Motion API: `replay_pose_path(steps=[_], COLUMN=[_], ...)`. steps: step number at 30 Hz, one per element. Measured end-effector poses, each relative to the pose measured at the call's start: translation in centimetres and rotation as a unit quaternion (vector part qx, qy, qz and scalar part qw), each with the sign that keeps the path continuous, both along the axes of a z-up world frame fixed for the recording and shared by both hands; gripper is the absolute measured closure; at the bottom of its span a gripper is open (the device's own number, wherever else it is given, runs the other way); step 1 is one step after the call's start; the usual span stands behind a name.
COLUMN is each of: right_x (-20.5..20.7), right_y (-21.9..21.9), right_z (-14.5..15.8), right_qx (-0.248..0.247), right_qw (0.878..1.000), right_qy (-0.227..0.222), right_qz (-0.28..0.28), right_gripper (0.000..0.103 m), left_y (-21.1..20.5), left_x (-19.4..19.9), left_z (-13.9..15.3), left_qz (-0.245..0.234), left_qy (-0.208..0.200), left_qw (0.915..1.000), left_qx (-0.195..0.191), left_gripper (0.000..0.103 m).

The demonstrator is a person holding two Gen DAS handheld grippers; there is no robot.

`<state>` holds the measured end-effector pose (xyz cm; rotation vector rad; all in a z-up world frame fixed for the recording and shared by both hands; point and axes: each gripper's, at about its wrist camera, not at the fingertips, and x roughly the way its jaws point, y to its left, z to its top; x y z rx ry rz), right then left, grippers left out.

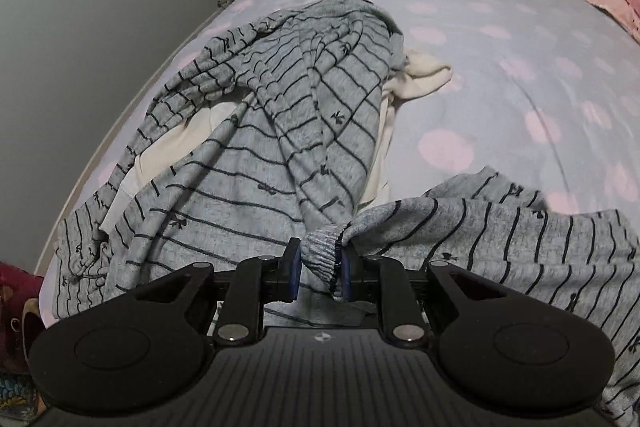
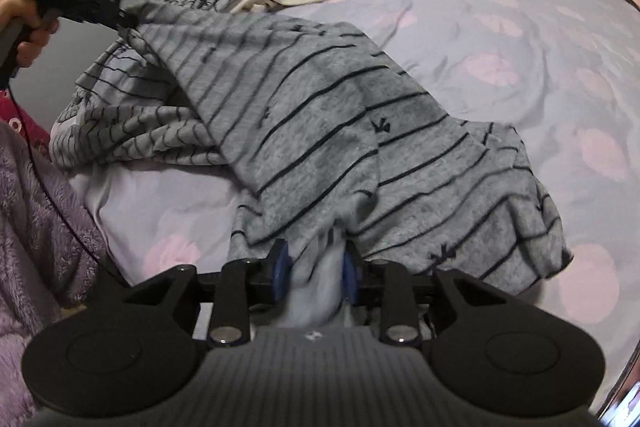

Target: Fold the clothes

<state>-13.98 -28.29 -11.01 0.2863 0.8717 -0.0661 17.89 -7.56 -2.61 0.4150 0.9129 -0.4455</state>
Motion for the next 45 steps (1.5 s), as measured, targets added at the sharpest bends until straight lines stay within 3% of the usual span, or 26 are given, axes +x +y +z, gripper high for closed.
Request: replay_pose_path(steps=[5, 8, 13, 19, 22, 23, 24, 27, 32, 35, 39, 43, 45], right_x=[-2.7, -3.3, -1.9, 2.4, 4.2, 4.8, 5.1, 5.0, 2.2, -0.2, -4.3, -8.5, -9.8], right_y=[-1.5, -3.9, -10.2, -14.8, -15.6, -15.8, -15.9, -16.0, -16.6, -16.9, -18.6, -20.5, -21.5], right_z=[3.2, 4.7, 4.4, 1.0, -1.4, -2.1, -2.7, -2.4, 1.0, 4.1, 9.0, 13.1, 13.9], right_qx=[-0.007, -0.017, -0.022, 0.021, 0.05, 0.059, 0.063, 0.06, 0.034, -0.02, -0.075, -0.129, -0.144], right_qw=[0.997, 0.994, 0.987, 0.984, 0.981, 0.98, 0.978, 0.975, 0.962, 0.947, 0.913, 0.869, 0.855], right_qy=[-0.079, -0.094, -0.054, -0.005, 0.027, 0.037, 0.045, 0.038, -0.02, -0.06, -0.108, -0.135, -0.124], right_qz=[-0.004, -0.05, -0.147, -0.179, -0.185, -0.187, -0.192, -0.212, -0.271, -0.314, -0.387, -0.459, -0.482], right_gripper=[0.053, 0.053, 0.055, 0.056, 0.07, 0.083, 0.089, 0.095, 0.098, 0.098, 0.099, 0.099, 0.099], left_y=[0.1, -0.1, -0.6, -1.1, -1.3, -1.3, -1.4, -1.2, -0.4, 0.2, 0.9, 1.4, 1.5], left_x=[0.2, 0.4, 0.5, 0.5, 0.4, 0.3, 0.1, -0.2, -0.5, -1.0, -1.6, -2.2, -2.4], left_z=[-0.6, -0.7, -0.5, -0.1, 0.3, 0.4, 0.6, 1.3, 3.3, 4.8, 6.3, 6.5, 6.2], left_qz=[0.0, 0.0, -0.001, 0.007, 0.001, -0.002, -0.006, -0.01, -0.004, -0.005, -0.003, -0.011, -0.02], left_qy=[-0.001, -0.003, -0.007, -0.012, -0.019, -0.025, -0.03, -0.041, -0.064, -0.085, -0.114, -0.12, -0.116], left_qw=[1.0, 1.0, 1.0, 0.9998, 0.9995, 0.9994, 0.9992, 0.9983, 0.9938, 0.9886, 0.982, 0.9817, 0.9833], left_qx=[0.002, -0.001, -0.004, -0.015, -0.024, -0.025, -0.027, -0.04, -0.091, -0.124, -0.151, -0.148, -0.139], left_gripper=[0.086, 0.086, 0.086, 0.087, 0.087, 0.087, 0.087, 0.087, 0.088, 0.088, 0.088, 0.088, 0.088])
